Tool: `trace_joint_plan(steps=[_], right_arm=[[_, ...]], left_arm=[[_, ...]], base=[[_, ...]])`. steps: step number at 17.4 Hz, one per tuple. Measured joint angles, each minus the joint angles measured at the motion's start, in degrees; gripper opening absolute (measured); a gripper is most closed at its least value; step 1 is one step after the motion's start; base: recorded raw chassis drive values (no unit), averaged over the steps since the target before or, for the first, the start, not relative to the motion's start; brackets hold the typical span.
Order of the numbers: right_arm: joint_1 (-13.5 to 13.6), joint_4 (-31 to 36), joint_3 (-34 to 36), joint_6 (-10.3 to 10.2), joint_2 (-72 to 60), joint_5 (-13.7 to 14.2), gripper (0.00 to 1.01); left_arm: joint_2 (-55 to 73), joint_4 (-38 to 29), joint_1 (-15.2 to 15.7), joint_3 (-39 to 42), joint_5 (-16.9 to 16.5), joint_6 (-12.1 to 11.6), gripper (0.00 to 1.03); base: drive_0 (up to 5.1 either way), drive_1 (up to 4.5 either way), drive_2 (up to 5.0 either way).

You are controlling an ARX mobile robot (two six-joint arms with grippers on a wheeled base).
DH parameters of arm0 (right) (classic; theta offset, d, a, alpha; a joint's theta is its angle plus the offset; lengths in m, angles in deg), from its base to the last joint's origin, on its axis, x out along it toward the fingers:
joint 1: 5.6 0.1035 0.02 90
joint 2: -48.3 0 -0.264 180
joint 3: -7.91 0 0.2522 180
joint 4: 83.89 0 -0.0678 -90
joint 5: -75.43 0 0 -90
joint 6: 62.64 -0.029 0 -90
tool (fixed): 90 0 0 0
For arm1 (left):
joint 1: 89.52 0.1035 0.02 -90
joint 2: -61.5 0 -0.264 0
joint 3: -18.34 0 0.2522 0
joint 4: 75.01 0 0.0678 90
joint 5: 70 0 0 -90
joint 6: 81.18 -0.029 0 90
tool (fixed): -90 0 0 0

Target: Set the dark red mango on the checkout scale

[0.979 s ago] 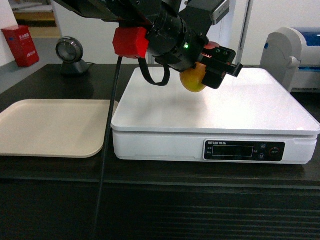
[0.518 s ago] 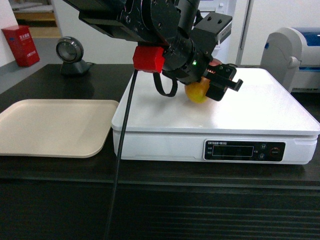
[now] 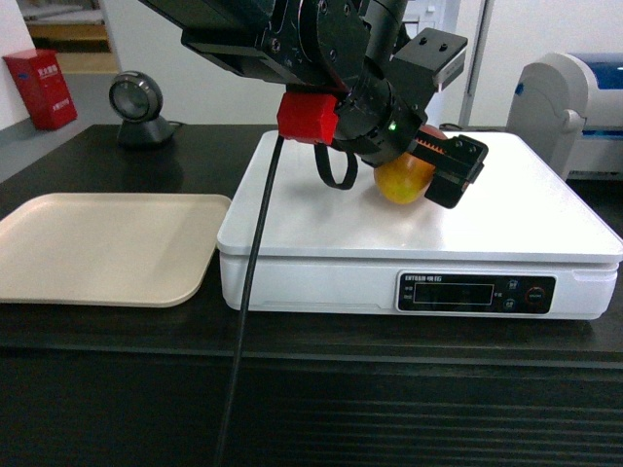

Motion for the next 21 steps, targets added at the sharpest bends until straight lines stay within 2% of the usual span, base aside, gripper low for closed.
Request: trace_joint_plan(steps=[1, 4, 9, 14, 15, 18, 20, 21], right_arm=[[0.00, 0.00, 0.00, 0.00, 0.00, 0.00, 0.98], [0.00, 0.00, 0.00, 0.00, 0.00, 0.00, 0.98], [0.00, 0.00, 0.00, 0.00, 0.00, 0.00, 0.98], [0.00, 0.00, 0.00, 0.00, 0.00, 0.00, 0.98], [0.00, 0.00, 0.00, 0.00, 0.00, 0.00, 0.98], [0.00, 0.00, 0.00, 0.00, 0.00, 0.00, 0.98], [0.00, 0.00, 0.00, 0.00, 0.00, 0.00, 0.98], [0.00, -0.02, 0.00, 0.00, 0.00, 0.00, 0.98]], left_arm=[[0.00, -0.35, 0.00, 0.00, 0.20, 0.02, 0.97], [-0.26, -2.29, 0.04, 0.31, 0.57, 0.11, 0.98], [-4.37, -4.15, -0.44, 3.56, 0.72, 1.99, 0.98], [-15.58, -11.98, -2.71, 13.33, 1.53, 5.97, 0.98], [-19.39, -15.78, -3.56, 17.46, 2.78, 6.32, 0.98], [-33.66, -26.43, -7.41, 30.49, 7.56, 5.33, 0.98], [-41.77, -28.65, -8.46, 37.97, 10.64, 3.89, 0.98], [-45.62, -29.00, -8.02, 41.83, 13.68, 4.31, 0.97]], base=[[0.0, 0.00, 0.0], [0.0, 0.00, 0.0], [0.0, 0.00, 0.0], [0.0, 0.00, 0.0], [0.0, 0.00, 0.0], [0.0, 0.00, 0.0], [0.0, 0.00, 0.0], [0.0, 0.00, 0.0]])
